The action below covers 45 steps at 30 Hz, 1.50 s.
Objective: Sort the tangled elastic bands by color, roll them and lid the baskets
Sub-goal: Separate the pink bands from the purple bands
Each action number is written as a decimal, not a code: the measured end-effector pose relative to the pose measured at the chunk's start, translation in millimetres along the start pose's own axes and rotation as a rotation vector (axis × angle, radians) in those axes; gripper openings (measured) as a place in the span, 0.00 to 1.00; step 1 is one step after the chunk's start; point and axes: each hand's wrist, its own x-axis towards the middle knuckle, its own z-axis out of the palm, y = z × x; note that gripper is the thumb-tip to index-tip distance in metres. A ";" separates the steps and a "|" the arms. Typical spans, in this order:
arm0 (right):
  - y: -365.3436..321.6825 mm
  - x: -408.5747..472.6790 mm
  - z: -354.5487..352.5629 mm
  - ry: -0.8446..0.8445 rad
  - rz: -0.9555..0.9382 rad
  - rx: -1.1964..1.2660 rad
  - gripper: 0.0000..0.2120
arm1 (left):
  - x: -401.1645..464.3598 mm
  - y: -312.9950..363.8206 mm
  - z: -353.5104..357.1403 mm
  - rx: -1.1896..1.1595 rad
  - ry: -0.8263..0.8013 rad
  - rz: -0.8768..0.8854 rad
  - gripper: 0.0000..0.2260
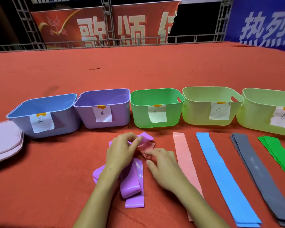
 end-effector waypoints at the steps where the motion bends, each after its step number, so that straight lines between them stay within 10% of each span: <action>1: -2.7 1.8 2.4 -0.004 -0.012 -0.047 0.20 | 0.1 -2.0 -1.1 -0.028 0.013 -0.005 0.13; 7: -6.4 2.8 -1.9 0.095 -0.019 -0.053 0.17 | 6.6 -13.7 -19.7 -0.243 0.183 0.005 0.10; 14: -21.3 -11.2 -34.3 0.579 -0.077 0.399 0.14 | 5.2 -21.3 -53.1 -0.371 0.470 0.037 0.06; 20: -22.2 -20.6 -51.6 0.715 -0.216 0.447 0.20 | -4.2 -5.2 -65.4 -0.068 0.451 -0.079 0.05; 24: -22.2 -22.1 -53.2 0.633 -0.271 0.452 0.23 | -8.9 3.1 -61.6 0.211 0.381 -0.116 0.09; 32: -27.8 -27.8 -57.2 0.391 -0.322 0.625 0.28 | -25.4 55.8 -35.0 -0.514 -0.178 0.278 0.19; 45: -2.9 -24.3 -74.4 0.288 -0.168 0.685 0.19 | -20.1 45.4 -39.8 -0.520 0.031 0.179 0.08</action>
